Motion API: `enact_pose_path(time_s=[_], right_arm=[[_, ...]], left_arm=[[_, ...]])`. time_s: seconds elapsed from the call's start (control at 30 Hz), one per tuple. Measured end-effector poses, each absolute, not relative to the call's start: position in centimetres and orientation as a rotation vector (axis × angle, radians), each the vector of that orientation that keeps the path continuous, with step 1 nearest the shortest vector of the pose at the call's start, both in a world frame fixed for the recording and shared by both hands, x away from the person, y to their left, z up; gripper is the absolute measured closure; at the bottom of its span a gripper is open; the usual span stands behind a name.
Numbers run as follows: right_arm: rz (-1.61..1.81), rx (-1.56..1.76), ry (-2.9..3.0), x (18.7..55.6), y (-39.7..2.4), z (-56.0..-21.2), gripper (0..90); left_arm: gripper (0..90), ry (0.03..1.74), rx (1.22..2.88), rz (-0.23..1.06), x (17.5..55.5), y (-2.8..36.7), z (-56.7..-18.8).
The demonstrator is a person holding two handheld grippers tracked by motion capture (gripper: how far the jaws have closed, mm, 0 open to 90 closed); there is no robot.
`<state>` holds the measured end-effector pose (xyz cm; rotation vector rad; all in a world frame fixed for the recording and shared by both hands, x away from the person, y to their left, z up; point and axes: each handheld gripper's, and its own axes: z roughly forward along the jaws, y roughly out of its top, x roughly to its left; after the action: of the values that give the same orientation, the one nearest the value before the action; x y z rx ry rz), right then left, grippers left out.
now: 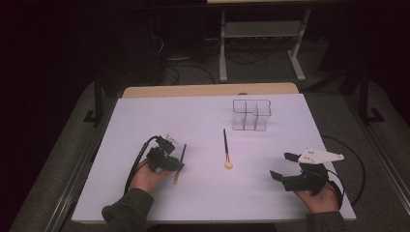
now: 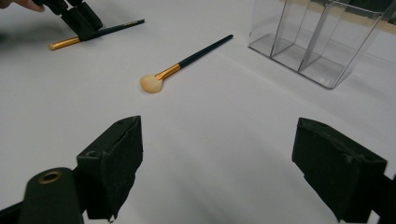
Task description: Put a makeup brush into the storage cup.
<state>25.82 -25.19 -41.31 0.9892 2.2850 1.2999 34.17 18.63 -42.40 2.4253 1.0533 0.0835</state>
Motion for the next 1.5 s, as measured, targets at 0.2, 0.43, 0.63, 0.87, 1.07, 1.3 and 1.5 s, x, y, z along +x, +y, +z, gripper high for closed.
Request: enact_pose_path(time_s=[0.2,0.43,0.63,0.87,1.07,1.3,1.5], right_arm=[[1.312,0.996,2.271,25.8,-25.4,-41.2,15.2],[1.31,0.996,2.275,25.8,-25.4,-41.2,15.2],[1.308,0.987,2.274,25.8,-25.4,-41.2,15.2],[1.304,0.982,2.281,25.8,-25.3,-41.2,15.3],[1.311,0.973,2.291,25.8,-25.1,-41.2,15.6],[1.303,0.964,2.306,26.1,-24.7,-41.1,15.7],[1.301,0.952,2.333,26.3,-24.2,-40.9,15.7]], left_arm=[[70.0,1.044,2.443,0.13,34.1,18.4,-42.4],[76.6,1.031,2.468,0.2,33.9,18.0,-42.5],[80.9,1.023,2.47,0.201,34.0,18.2,-42.5],[83.1,1.005,2.479,0.179,34.2,18.3,-42.5],[83.2,0.983,2.483,0.173,34.3,18.6,-42.4],[83.3,0.986,2.459,0.134,34.3,19.5,-41.9],[83.3,0.966,2.437,0.107,34.2,20.4,-41.3]])
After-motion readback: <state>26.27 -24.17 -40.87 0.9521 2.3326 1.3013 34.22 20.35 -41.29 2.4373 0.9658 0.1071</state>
